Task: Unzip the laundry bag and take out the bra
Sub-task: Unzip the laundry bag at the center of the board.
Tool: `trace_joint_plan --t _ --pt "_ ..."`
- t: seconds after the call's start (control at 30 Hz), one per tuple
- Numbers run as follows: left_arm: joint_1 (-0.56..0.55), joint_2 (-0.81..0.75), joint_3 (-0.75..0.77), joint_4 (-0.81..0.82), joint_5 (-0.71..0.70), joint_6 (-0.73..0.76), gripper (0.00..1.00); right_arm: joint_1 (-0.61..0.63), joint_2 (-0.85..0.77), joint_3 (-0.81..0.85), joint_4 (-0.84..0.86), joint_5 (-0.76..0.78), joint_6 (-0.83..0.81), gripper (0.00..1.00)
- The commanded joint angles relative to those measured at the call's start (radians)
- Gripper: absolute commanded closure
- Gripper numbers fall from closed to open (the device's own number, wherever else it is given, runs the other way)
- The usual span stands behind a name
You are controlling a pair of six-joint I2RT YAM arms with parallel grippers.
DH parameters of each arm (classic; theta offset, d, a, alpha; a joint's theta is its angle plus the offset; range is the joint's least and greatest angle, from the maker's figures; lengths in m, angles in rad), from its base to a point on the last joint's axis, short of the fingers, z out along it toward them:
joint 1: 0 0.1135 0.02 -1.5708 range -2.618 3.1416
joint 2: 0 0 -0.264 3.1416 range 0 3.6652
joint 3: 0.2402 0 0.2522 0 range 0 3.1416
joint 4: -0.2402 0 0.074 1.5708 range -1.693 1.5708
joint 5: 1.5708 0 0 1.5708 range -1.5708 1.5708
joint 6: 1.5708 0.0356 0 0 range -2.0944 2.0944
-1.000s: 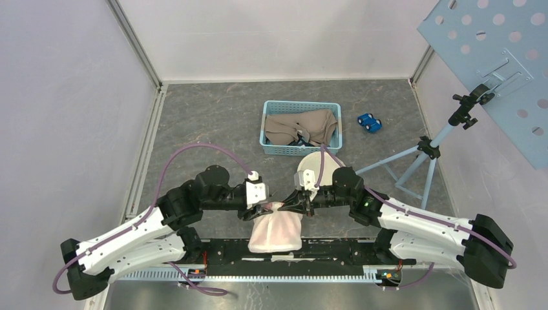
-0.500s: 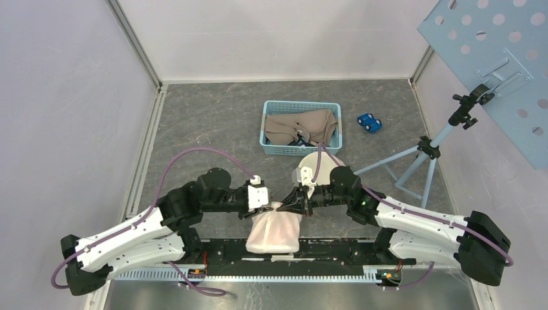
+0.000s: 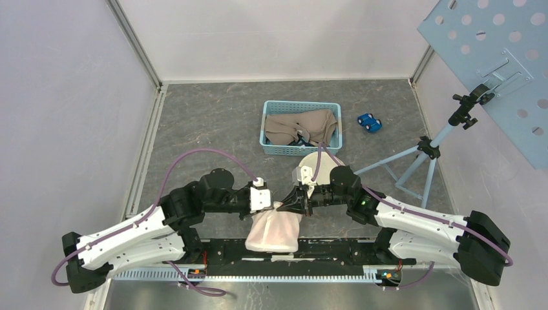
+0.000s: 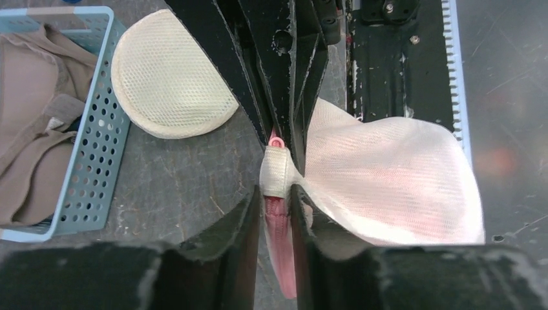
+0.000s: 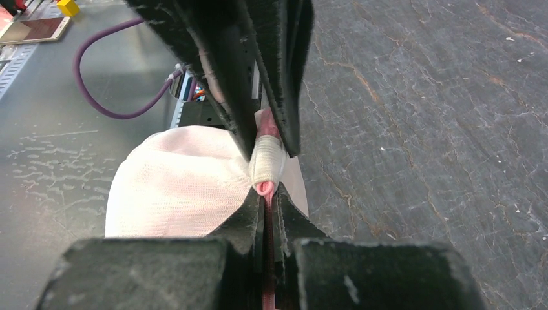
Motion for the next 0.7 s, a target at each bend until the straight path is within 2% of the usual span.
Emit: trace_joint_plan --t 0.0,0.03,0.1,0.27,0.4,0.43,0.47,0.53,0.57,0.6,0.67 --pt "-0.009 0.006 0.038 0.041 0.005 -0.008 0.60 -0.001 0.001 0.013 0.065 -0.028 0.017 1.00" --pt "-0.012 0.004 0.034 0.049 0.002 -0.010 0.56 -0.001 0.001 0.014 0.066 -0.029 0.017 1.00" --pt "-0.012 0.007 0.033 0.059 -0.002 -0.009 0.58 -0.002 0.001 0.012 0.066 -0.030 0.017 1.00" --pt "-0.015 0.020 0.037 0.058 0.012 -0.002 0.96 -0.002 0.000 0.013 0.060 -0.030 0.014 1.00" --pt "-0.015 0.026 0.036 0.059 0.021 -0.011 0.98 -0.002 0.000 0.010 0.059 -0.030 0.012 1.00" --pt "-0.015 0.027 0.037 0.058 0.019 -0.015 0.94 -0.001 0.000 0.010 0.057 -0.031 0.010 1.00" --pt "-0.015 0.028 0.037 0.058 0.014 -0.019 0.81 -0.001 0.001 0.011 0.057 -0.030 0.010 1.00" --pt "-0.017 0.022 0.031 0.071 0.004 -0.024 0.44 -0.003 0.001 0.011 0.058 -0.030 0.009 1.00" --pt "-0.016 0.020 0.030 0.076 0.001 -0.025 0.40 -0.002 0.002 0.012 0.058 -0.030 0.009 1.00" --pt "-0.018 0.020 0.030 0.081 0.001 -0.025 0.41 -0.002 0.003 0.012 0.059 -0.031 0.009 1.00" --pt "-0.018 0.031 0.035 0.081 0.009 -0.024 0.57 -0.001 0.006 0.013 0.058 -0.033 0.009 1.00"
